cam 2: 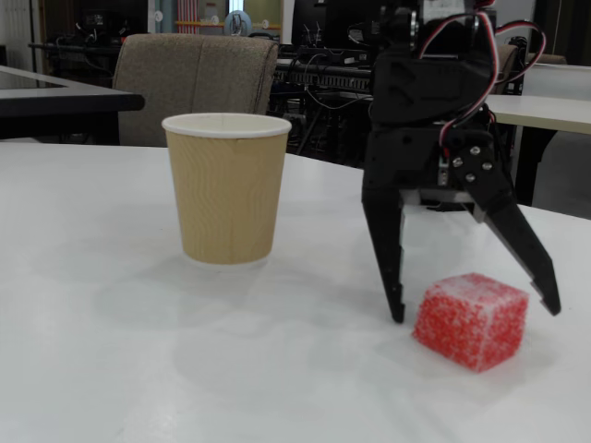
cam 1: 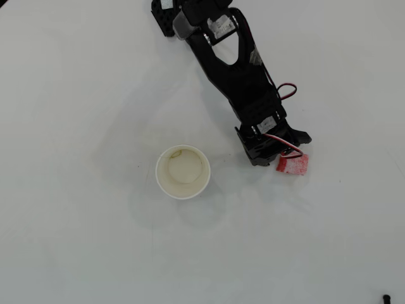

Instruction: Grasp a red cube and put it in the cup.

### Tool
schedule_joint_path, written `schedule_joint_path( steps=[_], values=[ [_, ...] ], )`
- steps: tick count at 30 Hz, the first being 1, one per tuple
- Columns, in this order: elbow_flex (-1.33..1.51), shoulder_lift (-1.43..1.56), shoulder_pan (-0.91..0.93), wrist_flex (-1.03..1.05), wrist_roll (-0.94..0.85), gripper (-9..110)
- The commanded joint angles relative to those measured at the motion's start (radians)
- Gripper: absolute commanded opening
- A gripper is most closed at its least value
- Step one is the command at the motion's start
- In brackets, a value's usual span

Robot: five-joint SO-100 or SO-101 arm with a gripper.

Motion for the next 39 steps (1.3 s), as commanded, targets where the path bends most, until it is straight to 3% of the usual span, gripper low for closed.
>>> schedule_joint_path(
  steps=[1, 39],
  values=[
    [-0.071, 0.012, 0.011, -0.003, 0.008, 40],
    [-0.307, -0.155, 0.097, 0.021, 0.006, 40]
  ],
)
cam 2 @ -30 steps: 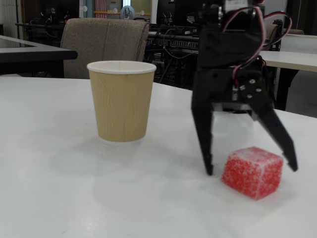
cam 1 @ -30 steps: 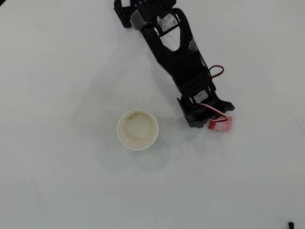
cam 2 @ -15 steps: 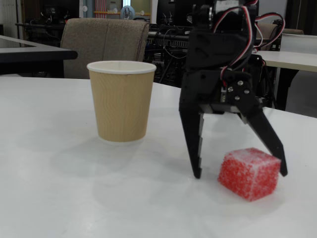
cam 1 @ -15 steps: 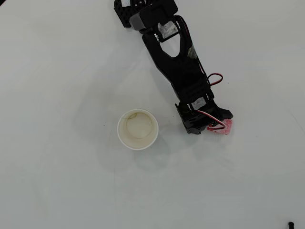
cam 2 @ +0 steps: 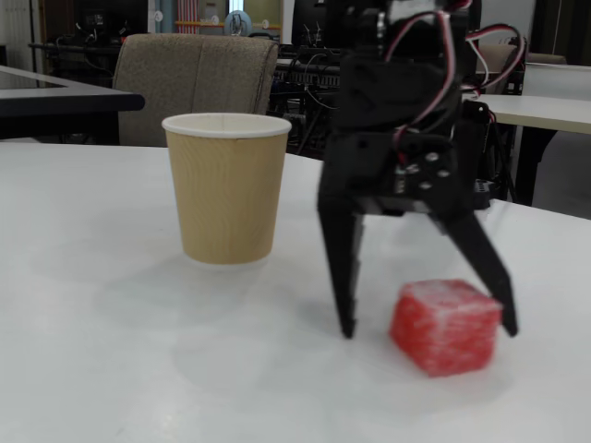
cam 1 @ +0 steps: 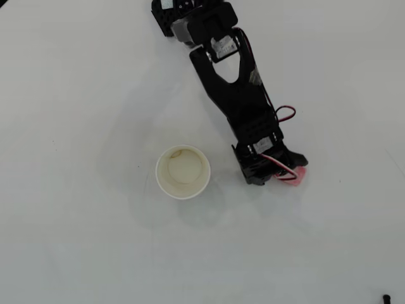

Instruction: Grasp a red cube and put it in the cup.

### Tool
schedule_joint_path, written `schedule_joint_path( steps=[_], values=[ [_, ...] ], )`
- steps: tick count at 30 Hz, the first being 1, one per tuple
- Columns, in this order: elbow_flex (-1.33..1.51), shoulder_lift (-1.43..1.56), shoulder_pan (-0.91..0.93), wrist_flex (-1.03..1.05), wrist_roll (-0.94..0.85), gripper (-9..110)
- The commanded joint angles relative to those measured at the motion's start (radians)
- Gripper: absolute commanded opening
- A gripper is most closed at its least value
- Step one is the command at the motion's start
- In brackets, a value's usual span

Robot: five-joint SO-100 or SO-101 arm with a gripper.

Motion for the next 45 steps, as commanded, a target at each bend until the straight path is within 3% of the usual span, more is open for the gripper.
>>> schedule_joint_path(
  steps=[1, 9, 15, 20, 45],
  values=[
    [-0.077, 0.008, 0.011, -0.012, 0.005, 40],
    [-0.077, 0.000, 0.018, -0.014, 0.002, 40],
    [-0.077, 0.000, 0.021, -0.017, 0.011, 17],
    [-0.075, 0.000, 0.025, -0.017, 0.011, 10],
    [-0.067, 0.089, 0.084, -0.043, 0.014, 5]
  ],
)
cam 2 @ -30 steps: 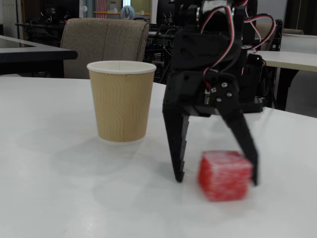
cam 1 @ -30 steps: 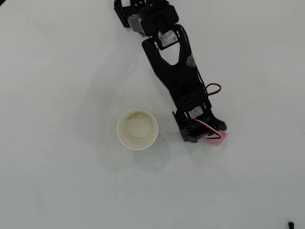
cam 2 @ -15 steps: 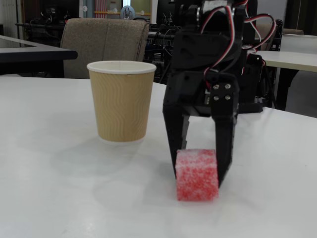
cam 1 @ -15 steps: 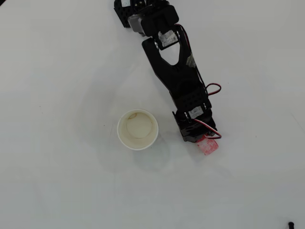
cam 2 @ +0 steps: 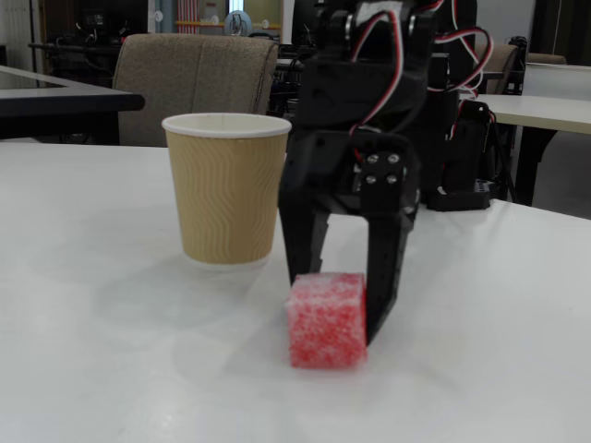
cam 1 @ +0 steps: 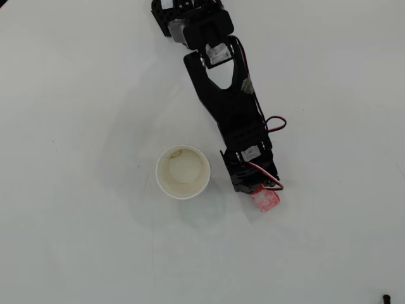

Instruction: Grasp a red cube and put it in the cup.

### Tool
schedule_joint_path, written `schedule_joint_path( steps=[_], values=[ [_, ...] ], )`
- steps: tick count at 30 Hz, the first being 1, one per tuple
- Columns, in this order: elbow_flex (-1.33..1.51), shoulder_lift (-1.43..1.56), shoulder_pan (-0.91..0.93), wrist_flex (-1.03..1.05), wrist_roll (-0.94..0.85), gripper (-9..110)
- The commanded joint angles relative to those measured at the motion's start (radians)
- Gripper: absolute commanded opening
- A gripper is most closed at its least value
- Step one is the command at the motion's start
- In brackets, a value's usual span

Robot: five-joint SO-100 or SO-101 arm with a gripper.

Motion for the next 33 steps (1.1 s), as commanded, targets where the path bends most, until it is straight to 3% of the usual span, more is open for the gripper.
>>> schedule_joint_path(
  steps=[1, 33],
  values=[
    [-0.049, 0.120, 0.014, -0.012, 0.014, 5],
    [0.515, 0.867, 0.000, 0.043, 0.020, 5]
  ],
)
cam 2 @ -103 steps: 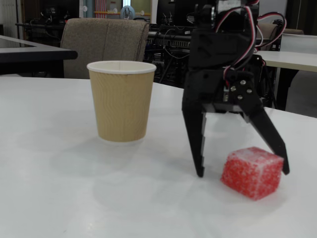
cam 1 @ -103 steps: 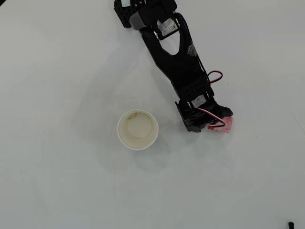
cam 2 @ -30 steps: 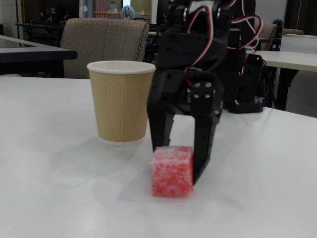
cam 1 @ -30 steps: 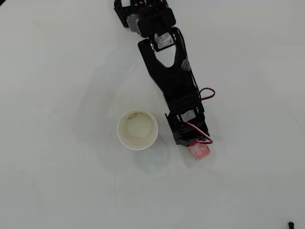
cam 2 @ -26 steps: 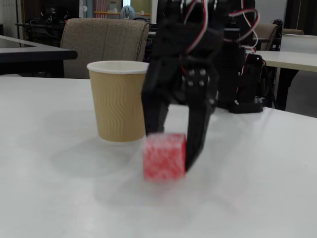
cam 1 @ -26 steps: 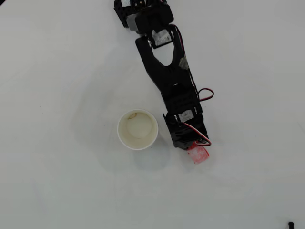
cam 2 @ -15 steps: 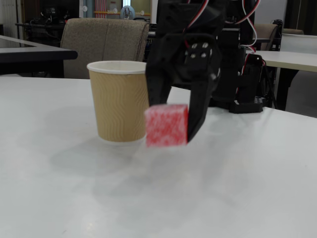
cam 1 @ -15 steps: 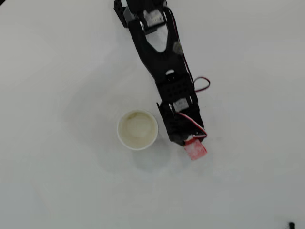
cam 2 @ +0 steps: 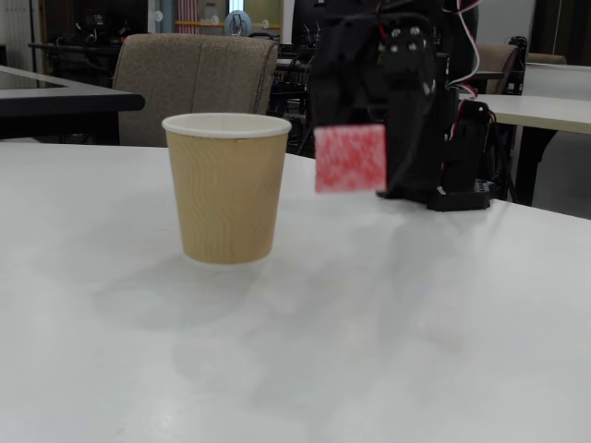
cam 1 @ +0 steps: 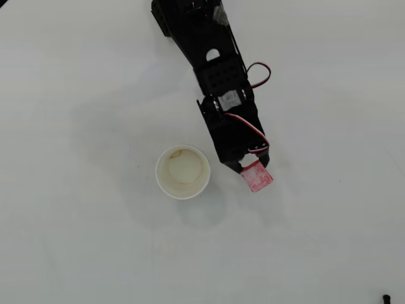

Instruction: Grasp a red cube and put it in the cup.

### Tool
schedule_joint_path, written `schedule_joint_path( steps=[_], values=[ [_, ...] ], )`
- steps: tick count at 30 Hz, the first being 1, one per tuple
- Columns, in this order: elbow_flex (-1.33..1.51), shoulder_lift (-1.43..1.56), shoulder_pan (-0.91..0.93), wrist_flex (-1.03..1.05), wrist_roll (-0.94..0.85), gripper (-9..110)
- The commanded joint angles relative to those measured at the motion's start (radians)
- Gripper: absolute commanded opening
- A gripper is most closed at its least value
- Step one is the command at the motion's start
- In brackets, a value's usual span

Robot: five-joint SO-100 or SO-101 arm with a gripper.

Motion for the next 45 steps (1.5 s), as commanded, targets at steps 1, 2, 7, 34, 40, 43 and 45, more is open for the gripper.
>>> schedule_joint_path(
  steps=[1, 2, 7, 34, 40, 43, 45],
  values=[
    [0.008, 0.127, -0.011, 0.003, 0.020, 5],
    [0.015, 0.140, -0.009, 0.003, 0.020, 5],
    [0.020, 0.160, 0.005, -0.009, 0.020, 5],
    [0.037, 0.285, 0.210, -0.032, 0.020, 4],
    [0.063, 0.314, 0.261, -0.026, 0.020, 4],
    [0.078, 0.334, 0.284, -0.020, 0.020, 4],
    [0.086, 0.350, 0.302, -0.014, 0.020, 4]
  ],
)
